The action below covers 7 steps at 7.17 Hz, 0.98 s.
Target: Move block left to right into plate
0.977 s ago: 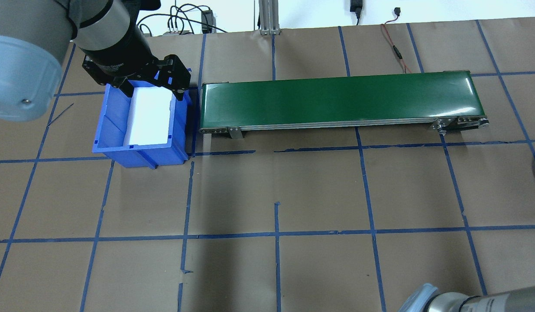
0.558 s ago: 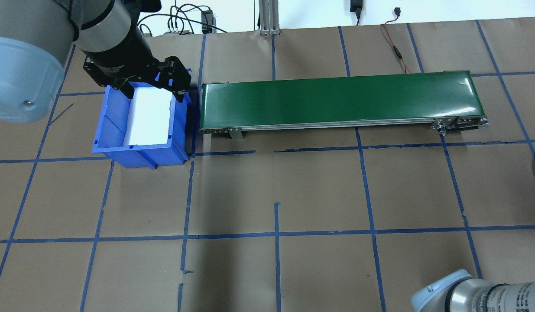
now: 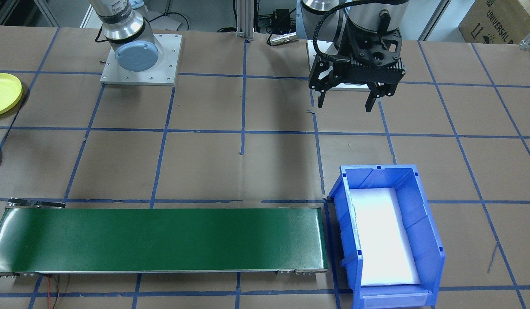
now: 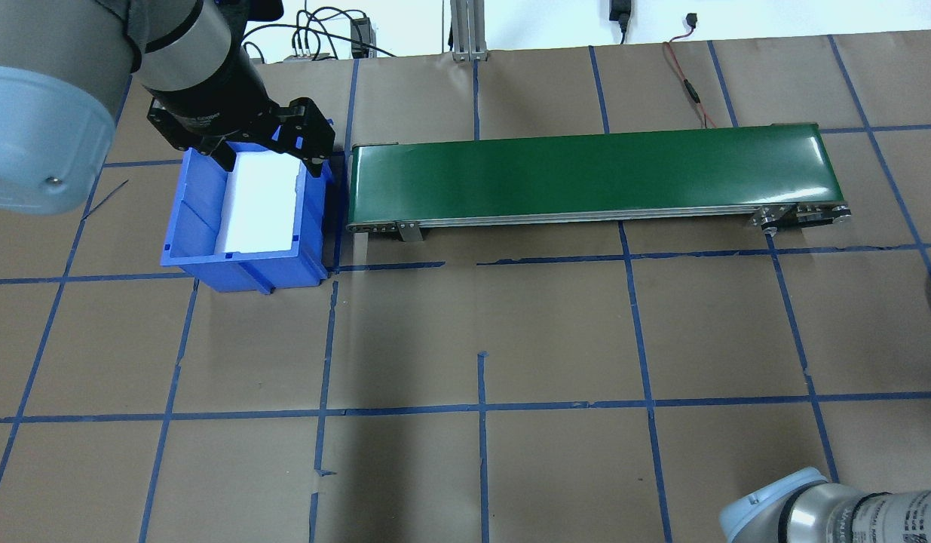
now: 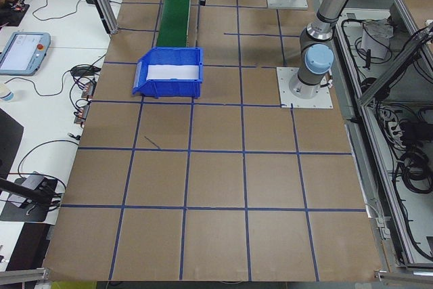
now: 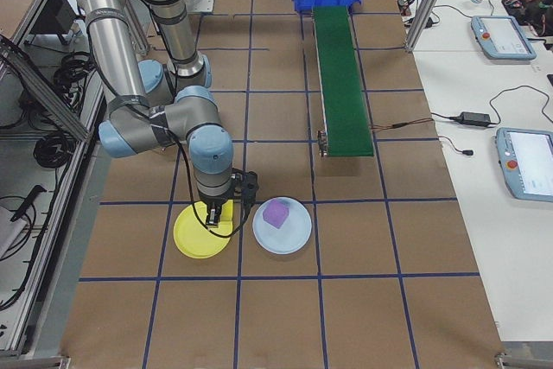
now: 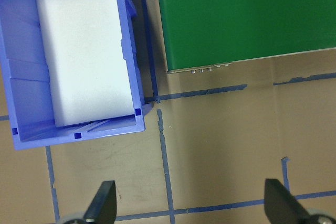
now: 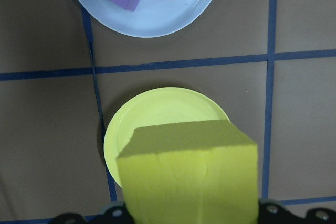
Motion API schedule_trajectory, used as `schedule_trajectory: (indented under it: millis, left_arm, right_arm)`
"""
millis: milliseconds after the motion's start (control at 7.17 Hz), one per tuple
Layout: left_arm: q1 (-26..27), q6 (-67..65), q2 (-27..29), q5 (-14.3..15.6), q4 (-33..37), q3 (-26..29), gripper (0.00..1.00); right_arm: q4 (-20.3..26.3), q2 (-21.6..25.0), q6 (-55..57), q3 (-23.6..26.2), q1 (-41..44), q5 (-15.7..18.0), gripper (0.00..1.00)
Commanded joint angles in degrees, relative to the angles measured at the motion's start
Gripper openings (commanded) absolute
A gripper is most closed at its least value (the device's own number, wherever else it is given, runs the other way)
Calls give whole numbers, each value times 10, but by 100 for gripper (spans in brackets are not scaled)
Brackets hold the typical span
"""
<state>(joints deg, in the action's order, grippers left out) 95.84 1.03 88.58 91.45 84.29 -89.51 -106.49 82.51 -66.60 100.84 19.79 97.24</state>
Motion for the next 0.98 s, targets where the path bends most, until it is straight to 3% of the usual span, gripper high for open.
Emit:
schedule_trajectory:
  millis: [0,140,419,558,698,837]
  left_arm:
    - [-6,-4,-2,0,-2,0,100]
    - [-6,-4,-2,0,-2,-6,100]
    - [-5,-6,-2,0,-3,-6,100]
    - [-6,-6,-2,0,-3,-10,100]
    - [-6,-8,1,-1,-12,-11,100]
    - [-7,-6,1,0,-14,-12,100]
  right_arm:
    - [-36,0,13,43,0,2,8]
    - [-49,-6,31,64,4,-3,8]
    - [-148,-11,13,136,2,4,9]
    - [-156,-24,12,136,1,3,9]
    - [-159,-49,11,136,-2,4,13]
    - [-167,-59,12,136,-3,4,31]
